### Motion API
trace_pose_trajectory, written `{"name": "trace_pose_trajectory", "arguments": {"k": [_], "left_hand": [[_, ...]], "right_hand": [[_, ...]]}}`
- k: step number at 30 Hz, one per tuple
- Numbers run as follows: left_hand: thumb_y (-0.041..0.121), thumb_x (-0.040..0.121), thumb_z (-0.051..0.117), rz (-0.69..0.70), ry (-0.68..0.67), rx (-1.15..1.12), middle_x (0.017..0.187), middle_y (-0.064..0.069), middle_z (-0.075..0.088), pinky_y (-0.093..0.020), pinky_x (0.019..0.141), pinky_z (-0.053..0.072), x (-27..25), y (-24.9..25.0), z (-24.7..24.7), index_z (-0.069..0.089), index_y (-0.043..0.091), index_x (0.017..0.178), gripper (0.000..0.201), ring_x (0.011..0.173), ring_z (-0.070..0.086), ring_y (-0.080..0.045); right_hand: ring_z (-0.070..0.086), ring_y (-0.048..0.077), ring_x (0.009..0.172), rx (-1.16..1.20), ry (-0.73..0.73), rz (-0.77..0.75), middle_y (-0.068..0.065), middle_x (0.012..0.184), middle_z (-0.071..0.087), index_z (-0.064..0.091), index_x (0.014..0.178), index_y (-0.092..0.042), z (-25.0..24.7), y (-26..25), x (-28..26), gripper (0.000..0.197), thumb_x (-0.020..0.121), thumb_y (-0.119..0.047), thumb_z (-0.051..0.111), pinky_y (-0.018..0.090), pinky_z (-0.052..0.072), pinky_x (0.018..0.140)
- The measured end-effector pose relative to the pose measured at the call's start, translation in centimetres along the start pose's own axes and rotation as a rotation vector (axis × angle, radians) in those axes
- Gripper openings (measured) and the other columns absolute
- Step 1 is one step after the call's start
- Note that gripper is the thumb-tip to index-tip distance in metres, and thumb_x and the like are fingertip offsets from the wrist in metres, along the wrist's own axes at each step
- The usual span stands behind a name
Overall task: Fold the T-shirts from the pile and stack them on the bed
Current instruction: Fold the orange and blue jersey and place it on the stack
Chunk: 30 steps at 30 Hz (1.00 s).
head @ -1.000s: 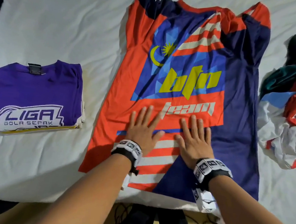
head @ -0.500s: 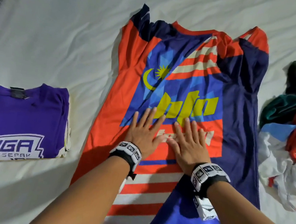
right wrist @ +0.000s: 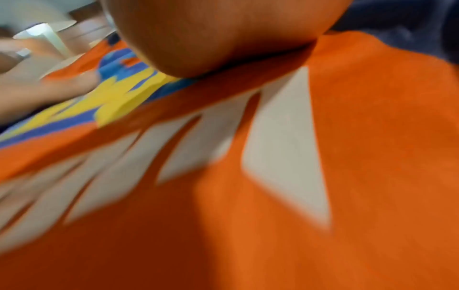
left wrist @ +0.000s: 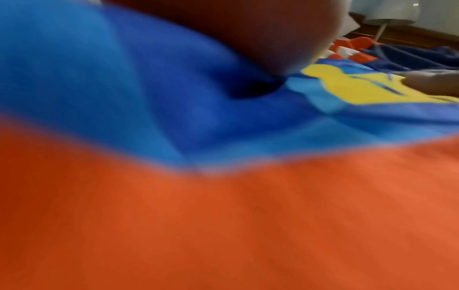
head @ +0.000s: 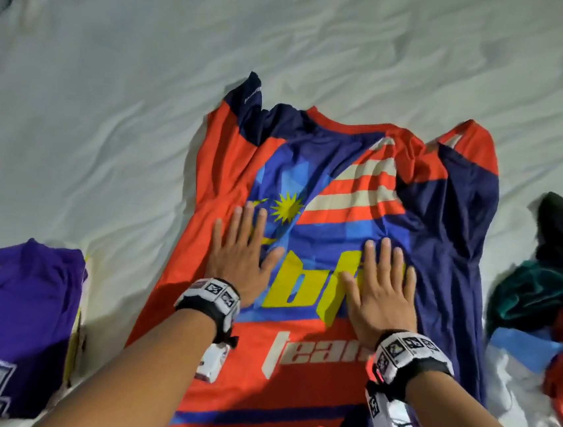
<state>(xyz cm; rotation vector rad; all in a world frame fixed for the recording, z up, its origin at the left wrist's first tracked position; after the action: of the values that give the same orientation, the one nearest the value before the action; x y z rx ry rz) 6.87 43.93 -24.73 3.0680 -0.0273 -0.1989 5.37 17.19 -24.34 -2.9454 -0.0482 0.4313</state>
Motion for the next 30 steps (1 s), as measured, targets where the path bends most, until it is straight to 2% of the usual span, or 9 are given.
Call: {"name": "trace_pose_trajectory", "arguments": {"k": [3,6,8,11,15,19,23,27,30], "left_hand": [[0.056,0.102,0.022,-0.016,0.006,0.029,0.165,-0.021,0.023,-0.058,0.122,0.019,3.3,-1.8,-1.5,0.031,0.004,0.158,0.077,0.153,0.023,-0.038],[0.029,0.101,0.044,0.079,0.033,0.002,0.165,-0.028,0.016,-0.052,0.124,0.020,7.6,-0.4,-3.8,0.034,0.002,0.156,0.062,0.154,0.017,-0.042],[0.017,0.095,0.050,0.122,0.051,-0.026,0.165,-0.029,0.015,-0.051,0.123,0.021,10.6,0.9,-5.3,0.034,0.004,0.156,0.064,0.154,0.015,-0.044],[0.009,0.090,0.059,0.170,0.054,0.002,0.165,-0.028,0.013,-0.051,0.124,0.019,15.3,1.5,-6.3,0.033,0.005,0.156,0.071,0.154,0.013,-0.044],[0.018,0.096,0.057,0.184,0.010,0.077,0.167,-0.023,0.013,-0.050,0.126,0.012,20.4,0.4,-7.3,0.017,0.007,0.161,0.078,0.155,0.012,-0.039],[0.049,0.099,0.052,0.048,-0.079,0.190,0.143,-0.010,0.053,-0.058,0.113,0.026,22.7,-1.6,-8.0,0.031,0.013,0.152,0.067,0.134,0.046,-0.032],[0.038,0.102,0.048,-0.032,-0.077,0.177,0.105,-0.006,0.072,-0.049,0.096,0.032,23.8,-4.5,-9.1,0.049,0.021,0.116,0.022,0.109,0.064,-0.030],[0.032,0.103,0.048,-0.127,0.030,0.096,0.108,-0.011,0.070,-0.050,0.094,0.035,24.7,-7.0,-9.7,0.049,0.017,0.119,0.022,0.113,0.061,-0.035],[0.030,0.101,0.056,-0.178,0.041,0.128,0.118,-0.014,0.062,-0.052,0.096,0.038,24.6,-6.8,-9.3,0.049,0.015,0.119,0.025,0.117,0.054,-0.037]], "right_hand": [[0.010,0.031,0.155,-0.008,0.051,0.128,0.012,0.169,0.012,0.015,0.162,-0.018,-2.7,1.2,2.9,0.080,0.098,-0.065,0.008,0.052,-0.001,0.123],[0.041,0.038,0.126,0.034,0.208,0.082,0.014,0.144,0.044,0.041,0.149,-0.017,-6.2,0.3,6.5,0.065,0.100,-0.058,0.027,0.052,0.021,0.109],[0.041,0.037,0.118,0.100,0.320,0.045,0.012,0.138,0.044,0.044,0.145,-0.017,-8.2,-0.2,9.5,0.058,0.099,-0.052,0.037,0.049,0.024,0.104],[0.033,0.038,0.134,0.135,0.351,0.010,0.016,0.151,0.038,0.039,0.149,-0.014,-10.6,0.2,14.6,0.058,0.099,-0.042,0.039,0.051,0.022,0.112],[0.025,0.040,0.148,0.109,0.211,-0.032,0.019,0.161,0.030,0.033,0.152,-0.005,-11.9,1.5,19.8,0.058,0.102,-0.034,0.033,0.054,0.014,0.120],[0.046,0.035,0.132,0.026,0.059,0.063,0.016,0.142,0.052,0.039,0.141,-0.009,-12.1,2.7,22.3,0.051,0.103,-0.043,0.036,0.052,0.019,0.111],[0.060,0.038,0.108,0.000,0.043,0.104,0.019,0.108,0.068,0.045,0.095,-0.016,-13.0,3.7,22.8,0.029,0.104,-0.043,0.041,0.050,0.028,0.097],[0.064,0.039,0.090,-0.003,0.190,0.114,0.017,0.089,0.069,0.046,0.094,-0.017,-13.5,4.7,23.1,0.024,0.103,-0.038,0.041,0.049,0.030,0.089],[0.058,0.039,0.102,-0.073,0.126,0.113,0.017,0.093,0.068,0.047,0.099,-0.018,-12.5,4.5,23.0,0.017,0.102,-0.033,0.041,0.049,0.029,0.090]]}}
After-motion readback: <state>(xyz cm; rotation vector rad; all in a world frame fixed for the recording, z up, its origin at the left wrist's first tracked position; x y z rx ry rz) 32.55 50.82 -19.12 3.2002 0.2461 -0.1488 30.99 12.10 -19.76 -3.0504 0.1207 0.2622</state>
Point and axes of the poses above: each hand's wrist, its own x-axis towards the middle knuckle, its own z-axis out of the palm, y = z × x, the point moved 2 cm from there along x, towards the middle knuckle
